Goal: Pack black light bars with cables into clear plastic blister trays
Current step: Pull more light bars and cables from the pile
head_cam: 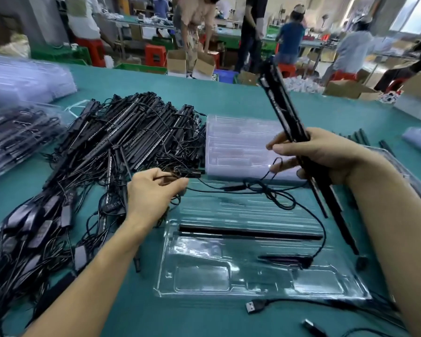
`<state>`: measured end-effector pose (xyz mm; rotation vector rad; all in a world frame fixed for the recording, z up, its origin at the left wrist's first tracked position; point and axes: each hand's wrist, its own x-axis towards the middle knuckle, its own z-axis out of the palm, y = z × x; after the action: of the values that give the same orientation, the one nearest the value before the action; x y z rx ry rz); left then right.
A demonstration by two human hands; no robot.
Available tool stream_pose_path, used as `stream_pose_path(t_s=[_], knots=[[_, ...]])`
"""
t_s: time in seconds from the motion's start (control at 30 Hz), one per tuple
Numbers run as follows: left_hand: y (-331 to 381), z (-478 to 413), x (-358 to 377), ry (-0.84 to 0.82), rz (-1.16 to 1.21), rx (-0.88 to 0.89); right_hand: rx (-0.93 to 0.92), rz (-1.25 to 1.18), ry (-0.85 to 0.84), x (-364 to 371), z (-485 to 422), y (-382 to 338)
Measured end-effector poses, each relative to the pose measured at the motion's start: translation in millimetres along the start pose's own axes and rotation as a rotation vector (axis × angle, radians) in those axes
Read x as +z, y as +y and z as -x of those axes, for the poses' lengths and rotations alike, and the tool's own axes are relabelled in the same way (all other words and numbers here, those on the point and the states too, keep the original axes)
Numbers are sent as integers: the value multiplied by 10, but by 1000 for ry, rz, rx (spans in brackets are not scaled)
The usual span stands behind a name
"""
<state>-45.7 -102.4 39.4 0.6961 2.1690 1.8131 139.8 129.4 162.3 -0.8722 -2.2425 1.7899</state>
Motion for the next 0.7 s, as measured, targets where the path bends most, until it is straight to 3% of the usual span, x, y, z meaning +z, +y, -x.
stream_pose_path(t_s=[0.27, 0.47, 0.6, 0.67, 0.7], knots=[[-121, -67, -64, 44, 78, 10, 224, -335, 285, -220, -113, 403], [-147, -39, 70, 231, 67, 3, 396, -558, 271, -26, -177, 960], [-155, -67, 86, 311, 79, 40, 470, -486, 213, 172, -75, 1217], [-144, -49, 72, 291, 52, 98, 501, -281, 236, 238, -17, 1234], [-135, -34, 67, 266, 25, 138, 493, -49, 283, 246, 4, 1195]])
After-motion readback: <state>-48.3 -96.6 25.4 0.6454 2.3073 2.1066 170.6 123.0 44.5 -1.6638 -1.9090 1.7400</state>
